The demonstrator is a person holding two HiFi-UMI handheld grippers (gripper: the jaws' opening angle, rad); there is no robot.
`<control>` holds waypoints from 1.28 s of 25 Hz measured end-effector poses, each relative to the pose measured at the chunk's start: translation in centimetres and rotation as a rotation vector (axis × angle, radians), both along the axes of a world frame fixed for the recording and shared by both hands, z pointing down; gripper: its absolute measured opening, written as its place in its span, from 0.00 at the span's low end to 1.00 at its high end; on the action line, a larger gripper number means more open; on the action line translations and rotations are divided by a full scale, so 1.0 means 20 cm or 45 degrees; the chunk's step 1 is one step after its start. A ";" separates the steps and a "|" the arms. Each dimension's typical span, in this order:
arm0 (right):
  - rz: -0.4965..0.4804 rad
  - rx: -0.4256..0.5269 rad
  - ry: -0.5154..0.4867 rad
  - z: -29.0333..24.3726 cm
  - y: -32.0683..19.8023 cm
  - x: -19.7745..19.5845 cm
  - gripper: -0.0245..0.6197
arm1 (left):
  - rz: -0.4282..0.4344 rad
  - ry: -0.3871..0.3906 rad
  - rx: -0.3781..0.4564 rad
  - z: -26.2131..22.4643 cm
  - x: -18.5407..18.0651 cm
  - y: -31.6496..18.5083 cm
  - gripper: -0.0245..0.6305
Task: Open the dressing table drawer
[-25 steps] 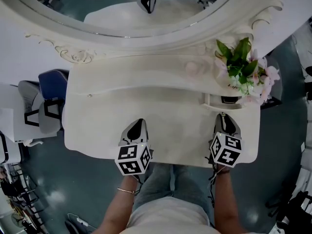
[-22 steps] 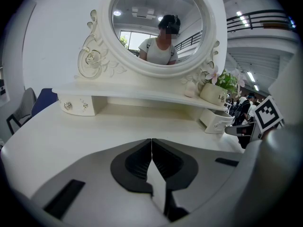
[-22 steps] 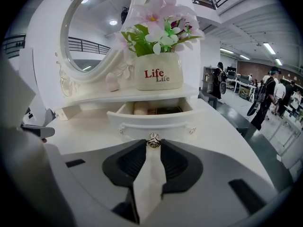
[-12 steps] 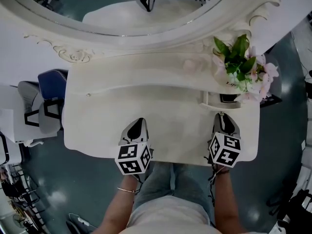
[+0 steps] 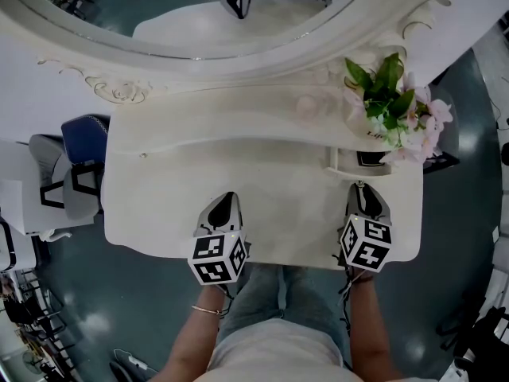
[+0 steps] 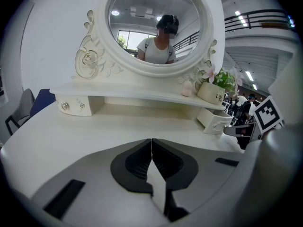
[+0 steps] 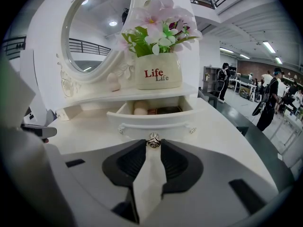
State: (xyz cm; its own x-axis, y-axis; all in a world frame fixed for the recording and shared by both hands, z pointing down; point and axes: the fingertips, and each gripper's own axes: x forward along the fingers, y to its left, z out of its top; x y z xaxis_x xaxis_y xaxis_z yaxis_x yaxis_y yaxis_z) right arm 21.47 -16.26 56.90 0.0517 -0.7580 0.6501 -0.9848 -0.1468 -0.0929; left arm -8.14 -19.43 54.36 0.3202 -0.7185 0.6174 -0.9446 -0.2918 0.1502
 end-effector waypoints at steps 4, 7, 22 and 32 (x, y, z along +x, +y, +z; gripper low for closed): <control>0.003 0.001 0.002 0.00 0.00 0.00 0.20 | 0.000 0.000 0.001 0.00 0.00 -0.01 0.07; 0.008 0.001 0.001 0.00 0.00 0.00 0.20 | 0.001 -0.001 0.001 -0.01 0.00 -0.01 0.07; 0.015 0.035 0.013 -0.10 -0.02 0.01 0.22 | 0.044 0.021 0.059 -0.12 0.08 -0.11 0.07; 0.073 0.219 0.014 -0.49 0.01 0.08 0.20 | 0.111 0.123 0.191 -0.40 0.24 -0.26 0.07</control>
